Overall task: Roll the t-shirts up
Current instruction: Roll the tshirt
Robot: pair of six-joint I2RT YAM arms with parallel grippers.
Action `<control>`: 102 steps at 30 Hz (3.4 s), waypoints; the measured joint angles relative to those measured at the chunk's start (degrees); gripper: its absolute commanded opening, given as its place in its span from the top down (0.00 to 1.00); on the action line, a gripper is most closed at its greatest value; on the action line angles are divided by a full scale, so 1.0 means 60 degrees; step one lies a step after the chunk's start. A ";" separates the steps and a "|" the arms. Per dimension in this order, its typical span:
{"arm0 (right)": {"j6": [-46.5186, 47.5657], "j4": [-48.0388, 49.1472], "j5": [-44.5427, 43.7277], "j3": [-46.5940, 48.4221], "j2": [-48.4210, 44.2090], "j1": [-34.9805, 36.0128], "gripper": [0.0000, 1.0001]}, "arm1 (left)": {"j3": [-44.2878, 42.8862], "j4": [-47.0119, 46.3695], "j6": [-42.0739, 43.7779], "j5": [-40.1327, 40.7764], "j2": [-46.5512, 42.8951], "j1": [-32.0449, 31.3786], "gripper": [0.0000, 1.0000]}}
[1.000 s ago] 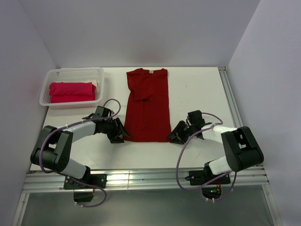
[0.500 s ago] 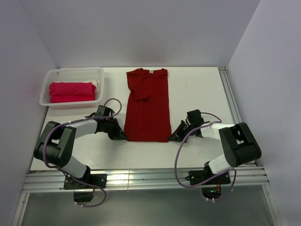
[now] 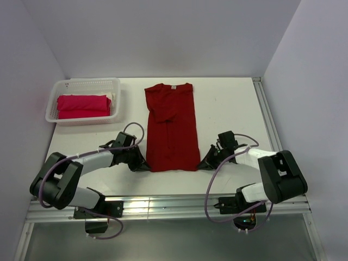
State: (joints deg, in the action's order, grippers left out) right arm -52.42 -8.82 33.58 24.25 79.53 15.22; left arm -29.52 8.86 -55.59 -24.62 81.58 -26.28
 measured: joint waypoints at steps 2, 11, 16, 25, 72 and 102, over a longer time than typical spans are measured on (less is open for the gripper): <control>0.0113 -0.0433 0.0007 -0.0055 -0.0237 0.0004 1.00 | 0.0171 0.0204 -0.0222 0.0168 -0.0321 -0.0259 1.00; 0.1042 -0.3468 -0.0193 0.0375 -0.0845 0.0004 1.00 | 0.0295 0.2324 -0.1206 0.0495 -0.1632 -0.0579 1.00; 0.1399 -0.4685 -0.0251 0.1093 -0.0841 0.0004 1.00 | -0.0182 0.3082 -0.1446 0.0488 -0.1676 -0.0590 1.00; 0.1756 -0.5734 -0.0444 0.2200 -0.0525 -0.0004 1.00 | -0.1716 0.4273 -0.1464 0.0612 -0.1424 -0.0590 1.00; 0.2645 -0.6812 -0.0331 0.6870 0.3668 -0.0929 0.95 | -0.4499 0.4601 -0.0525 -0.0022 0.2178 0.1279 1.00; 0.2488 -0.6583 0.0102 0.8284 0.5166 -0.1224 0.78 | -0.5796 0.4550 -0.0127 -0.0240 0.3537 0.1687 0.79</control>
State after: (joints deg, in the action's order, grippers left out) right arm -37.50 -48.31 34.20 73.95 110.52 7.88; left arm -64.29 36.16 -56.36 -26.06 102.80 -16.16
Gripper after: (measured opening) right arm 0.203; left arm 0.156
